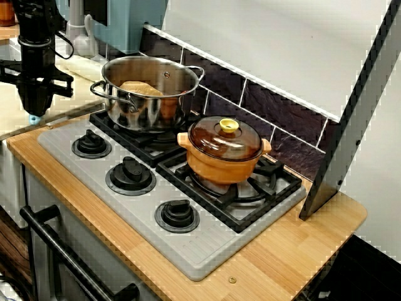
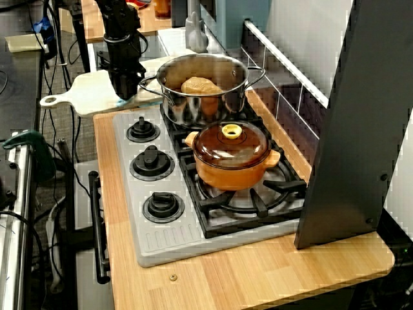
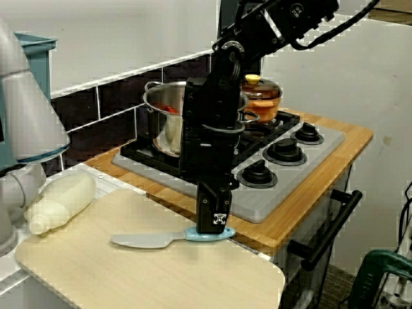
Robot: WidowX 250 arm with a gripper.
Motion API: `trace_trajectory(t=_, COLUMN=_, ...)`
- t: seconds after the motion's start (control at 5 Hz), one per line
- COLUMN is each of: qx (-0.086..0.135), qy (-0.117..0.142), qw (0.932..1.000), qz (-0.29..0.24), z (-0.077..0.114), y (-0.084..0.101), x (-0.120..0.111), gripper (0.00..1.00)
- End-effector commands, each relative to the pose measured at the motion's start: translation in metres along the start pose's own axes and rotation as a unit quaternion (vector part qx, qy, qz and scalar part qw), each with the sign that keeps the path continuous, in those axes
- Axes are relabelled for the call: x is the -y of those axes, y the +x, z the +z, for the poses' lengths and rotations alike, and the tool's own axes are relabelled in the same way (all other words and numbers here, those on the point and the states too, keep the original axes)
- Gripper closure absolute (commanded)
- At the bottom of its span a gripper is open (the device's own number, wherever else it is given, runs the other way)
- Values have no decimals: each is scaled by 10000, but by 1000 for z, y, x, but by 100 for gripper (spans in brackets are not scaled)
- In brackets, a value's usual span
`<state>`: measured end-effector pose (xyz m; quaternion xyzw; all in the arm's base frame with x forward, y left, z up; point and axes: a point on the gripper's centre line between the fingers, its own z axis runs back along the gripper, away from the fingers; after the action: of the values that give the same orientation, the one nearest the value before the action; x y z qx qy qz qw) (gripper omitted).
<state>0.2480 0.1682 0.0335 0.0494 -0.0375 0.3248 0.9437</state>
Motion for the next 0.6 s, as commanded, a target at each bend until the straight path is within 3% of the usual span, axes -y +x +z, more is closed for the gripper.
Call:
trace_trajectory(t=0.0, qx=139, qy=-40, qw=9999, qz=-8, z=17, y=7, x=5, gripper=0)
trace_trajectory(t=0.4, qx=142, qy=-31, qw=9999, qz=-45, z=15, y=5, x=3, gripper=0)
